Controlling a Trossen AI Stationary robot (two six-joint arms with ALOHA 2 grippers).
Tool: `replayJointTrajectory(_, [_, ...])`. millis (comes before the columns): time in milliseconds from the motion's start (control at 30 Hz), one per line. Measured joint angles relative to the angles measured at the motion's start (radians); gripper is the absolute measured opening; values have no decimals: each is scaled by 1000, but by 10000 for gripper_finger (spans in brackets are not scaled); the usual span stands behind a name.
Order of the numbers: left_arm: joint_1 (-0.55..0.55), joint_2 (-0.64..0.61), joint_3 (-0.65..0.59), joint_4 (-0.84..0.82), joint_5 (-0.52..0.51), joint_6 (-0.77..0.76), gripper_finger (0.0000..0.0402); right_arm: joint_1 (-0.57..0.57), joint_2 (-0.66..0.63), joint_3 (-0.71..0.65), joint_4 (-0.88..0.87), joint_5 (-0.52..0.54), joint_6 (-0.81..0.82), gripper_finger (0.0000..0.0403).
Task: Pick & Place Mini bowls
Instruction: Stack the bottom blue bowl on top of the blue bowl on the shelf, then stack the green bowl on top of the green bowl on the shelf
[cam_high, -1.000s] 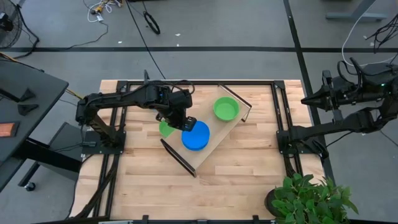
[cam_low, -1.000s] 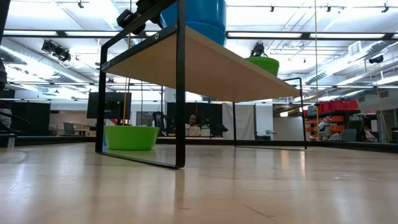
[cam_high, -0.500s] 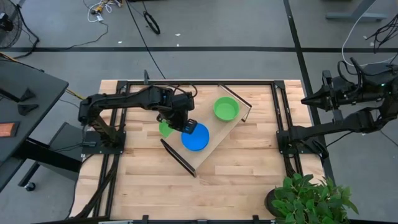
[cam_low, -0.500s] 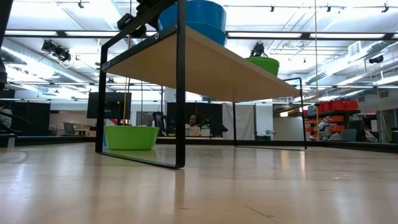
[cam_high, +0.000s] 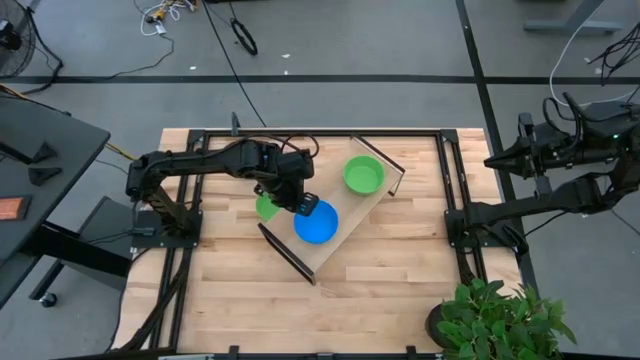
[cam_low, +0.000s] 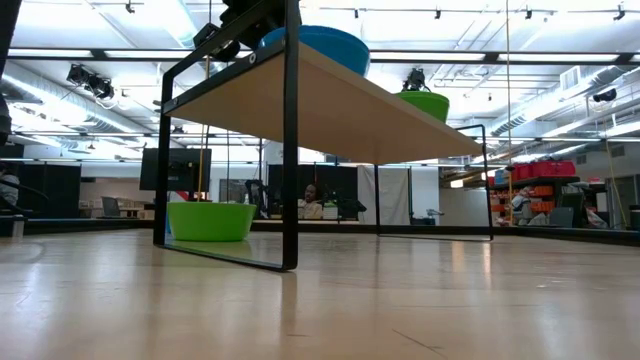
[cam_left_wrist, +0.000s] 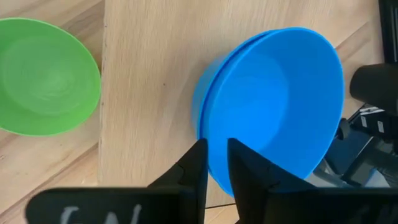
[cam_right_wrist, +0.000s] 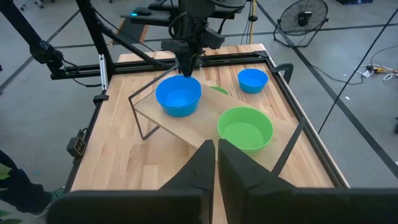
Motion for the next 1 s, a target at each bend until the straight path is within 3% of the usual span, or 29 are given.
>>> replayJointTrajectory(433, [1,0,6,-4,31,14,118,0,0,0,0,0,0,23])
replayJointTrajectory(767, [1,-2,168,-6,85,159,126,0,0,0,0,0,0,23])
replayJointTrajectory(1000, [1,-2,266,-80,23,236,126,0,0,0,0,0,0,23])
